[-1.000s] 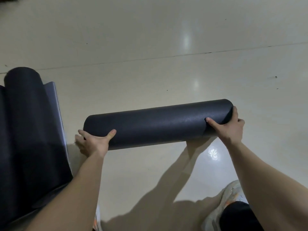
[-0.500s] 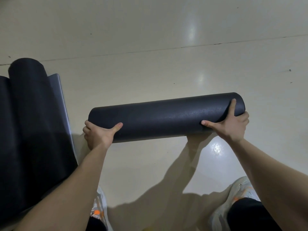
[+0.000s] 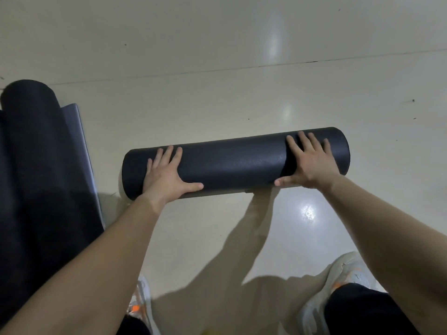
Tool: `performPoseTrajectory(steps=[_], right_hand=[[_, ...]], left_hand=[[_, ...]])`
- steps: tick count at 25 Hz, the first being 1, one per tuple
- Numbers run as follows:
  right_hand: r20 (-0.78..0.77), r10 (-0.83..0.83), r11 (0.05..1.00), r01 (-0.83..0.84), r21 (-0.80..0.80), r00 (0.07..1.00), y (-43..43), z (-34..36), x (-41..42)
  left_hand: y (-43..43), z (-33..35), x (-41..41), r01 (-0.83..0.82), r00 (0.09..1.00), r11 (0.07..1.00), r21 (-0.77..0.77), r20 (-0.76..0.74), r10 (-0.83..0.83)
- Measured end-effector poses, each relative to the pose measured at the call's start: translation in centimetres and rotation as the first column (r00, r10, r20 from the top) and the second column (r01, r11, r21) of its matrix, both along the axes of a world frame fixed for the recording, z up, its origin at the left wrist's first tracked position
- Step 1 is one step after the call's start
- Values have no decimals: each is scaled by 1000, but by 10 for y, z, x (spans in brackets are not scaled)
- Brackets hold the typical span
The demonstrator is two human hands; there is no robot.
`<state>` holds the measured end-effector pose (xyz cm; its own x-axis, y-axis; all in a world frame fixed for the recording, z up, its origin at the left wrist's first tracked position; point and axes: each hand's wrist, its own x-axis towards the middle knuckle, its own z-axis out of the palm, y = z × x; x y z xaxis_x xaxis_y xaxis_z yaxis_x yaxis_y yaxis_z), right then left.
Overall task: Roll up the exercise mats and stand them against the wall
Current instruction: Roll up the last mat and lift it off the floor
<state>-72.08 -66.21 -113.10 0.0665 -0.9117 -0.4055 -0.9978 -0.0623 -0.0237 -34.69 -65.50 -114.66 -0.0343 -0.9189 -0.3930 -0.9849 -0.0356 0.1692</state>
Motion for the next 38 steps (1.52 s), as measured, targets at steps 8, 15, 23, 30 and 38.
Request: performPoseTrajectory(steps=[8,15,23,30,38], right_hand=[[-64,268,919,-235,318,961,-69,26,47],[106,-87,959,55,277,990,58,6,153],[259,-130,941,36,336,957,55,2,137],[488,-618,515,-152,844,616,16,-70,127],[450,-821,509,93,856,351,57,48,143]], left_hand=[[-9,-7,24,-1,997,995,-102,80,9],[82,-17,-44,-705,208,473,529,-483,850],[96,-14,-62,-685,-35,325,652,-474,880],[104,-40,-42,-562,-141,273,781,-416,898],[100,66,-30,-573,-201,256,778,-437,877]])
